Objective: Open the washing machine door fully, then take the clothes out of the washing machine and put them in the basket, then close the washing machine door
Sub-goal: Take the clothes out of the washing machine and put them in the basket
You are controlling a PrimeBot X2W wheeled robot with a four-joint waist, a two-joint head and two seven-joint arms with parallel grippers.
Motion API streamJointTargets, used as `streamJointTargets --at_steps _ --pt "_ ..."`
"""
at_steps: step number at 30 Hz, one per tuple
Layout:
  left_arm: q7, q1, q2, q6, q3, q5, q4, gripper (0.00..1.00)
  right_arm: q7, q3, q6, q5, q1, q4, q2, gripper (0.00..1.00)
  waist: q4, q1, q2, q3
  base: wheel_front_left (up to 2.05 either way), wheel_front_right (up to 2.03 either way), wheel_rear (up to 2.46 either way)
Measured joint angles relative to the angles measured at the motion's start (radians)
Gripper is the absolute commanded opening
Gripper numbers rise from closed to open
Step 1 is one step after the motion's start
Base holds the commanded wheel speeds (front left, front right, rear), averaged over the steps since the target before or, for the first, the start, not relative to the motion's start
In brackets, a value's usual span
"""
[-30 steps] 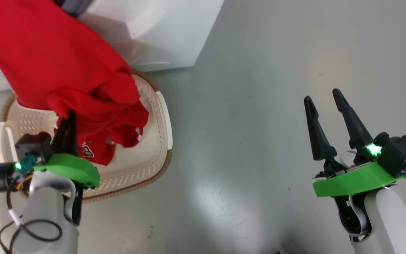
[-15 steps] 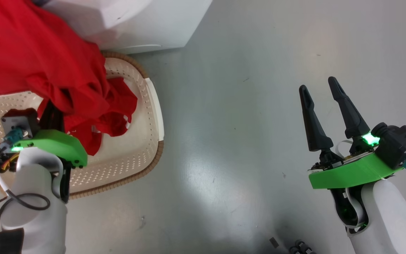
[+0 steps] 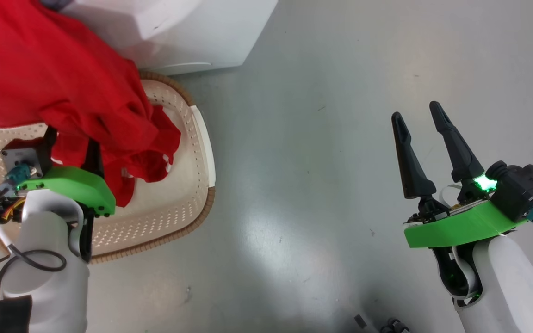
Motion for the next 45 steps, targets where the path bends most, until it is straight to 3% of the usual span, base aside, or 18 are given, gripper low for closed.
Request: streamJointTargets --at_steps 16,40,45 --pt "0.0 0.074 -0.033 -0.018 0.023 -0.028 -0.158 1.0 0.0 -0.007 0.0 0.0 0.005 0.002 -0.018 1.0 0.047 0.0 0.0 -0.06 0.0 0.0 0.0" --pt "0.0 0.371 -0.048 -0.027 -0.014 -0.101 -0.677 1.0 0.0 -0.02 0.0 -0.001 0.039 0.004 -0.043 1.0 0.097 0.0 0.0 -0.13 0.0 0.0 0.0" --pt "0.0 0.442 -0.048 0.0 -0.039 -0.125 -0.76 1.0 0.0 -0.02 0.0 -0.001 0.039 0.004 -0.044 1.0 0.097 0.0 0.0 -0.138 0.0 0.0 0.0"
